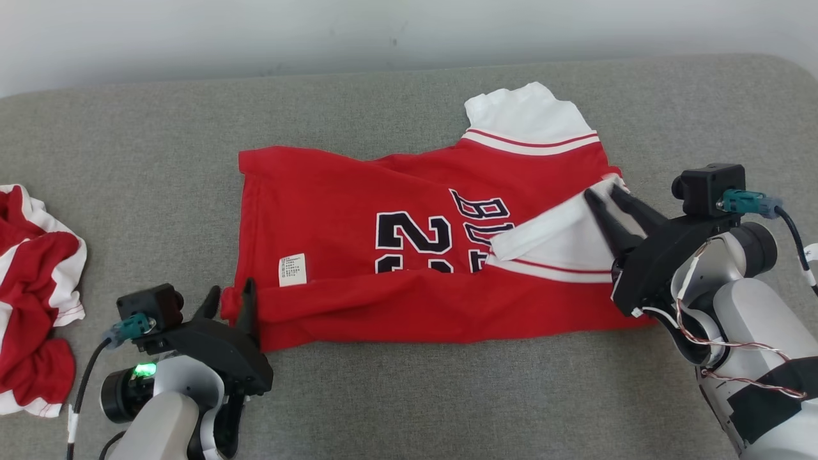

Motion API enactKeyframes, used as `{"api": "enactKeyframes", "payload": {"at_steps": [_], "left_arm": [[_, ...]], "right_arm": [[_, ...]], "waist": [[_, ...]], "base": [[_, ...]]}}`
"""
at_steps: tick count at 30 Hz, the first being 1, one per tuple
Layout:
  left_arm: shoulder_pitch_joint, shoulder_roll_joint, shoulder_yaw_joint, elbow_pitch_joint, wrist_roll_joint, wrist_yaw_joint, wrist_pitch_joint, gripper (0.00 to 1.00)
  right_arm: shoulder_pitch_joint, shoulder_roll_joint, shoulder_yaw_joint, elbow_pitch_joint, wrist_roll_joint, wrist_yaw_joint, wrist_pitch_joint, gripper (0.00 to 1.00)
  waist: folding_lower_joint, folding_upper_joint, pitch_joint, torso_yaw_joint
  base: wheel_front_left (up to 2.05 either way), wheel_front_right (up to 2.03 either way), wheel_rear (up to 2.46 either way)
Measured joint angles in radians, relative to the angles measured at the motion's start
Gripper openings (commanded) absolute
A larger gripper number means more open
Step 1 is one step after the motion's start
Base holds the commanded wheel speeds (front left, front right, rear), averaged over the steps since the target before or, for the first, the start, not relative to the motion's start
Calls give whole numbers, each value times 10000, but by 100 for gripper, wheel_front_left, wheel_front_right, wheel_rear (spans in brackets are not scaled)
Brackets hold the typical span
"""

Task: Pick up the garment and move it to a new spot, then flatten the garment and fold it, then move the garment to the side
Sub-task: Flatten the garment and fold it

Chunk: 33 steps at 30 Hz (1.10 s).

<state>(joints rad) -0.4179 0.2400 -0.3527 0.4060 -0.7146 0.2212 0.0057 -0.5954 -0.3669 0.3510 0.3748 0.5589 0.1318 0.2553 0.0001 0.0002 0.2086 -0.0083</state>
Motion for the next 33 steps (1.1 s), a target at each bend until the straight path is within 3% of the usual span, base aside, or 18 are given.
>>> {"api": "enactKeyframes", "payload": {"at_steps": [10,19,25,33], "left_arm": [[611,341,-351,-303,815,186,-1024,100],[1363,673,-1191,-385,1755,663,-897,100],[895,656,-1325,-69,1967,1034,-525,100],[401,554,-1471,593,2040,1126,-48,100]], "right_arm": [[234,245,-362,219,29,0,-1315,100],[1923,255,-1425,-42,-794,0,284,100],[2055,683,-2123,222,-1737,0,1304,100],[1801,1151,-2621,897,-2506,0,2044,100]], "waist": [[-1,0,-330,-42],[-3,-2,-728,-229],[-3,-2,-567,-358],[-2,-1,-139,-306]], "base": [[0,0,0],[0,0,0],[0,0,0],[0,0,0]]}}
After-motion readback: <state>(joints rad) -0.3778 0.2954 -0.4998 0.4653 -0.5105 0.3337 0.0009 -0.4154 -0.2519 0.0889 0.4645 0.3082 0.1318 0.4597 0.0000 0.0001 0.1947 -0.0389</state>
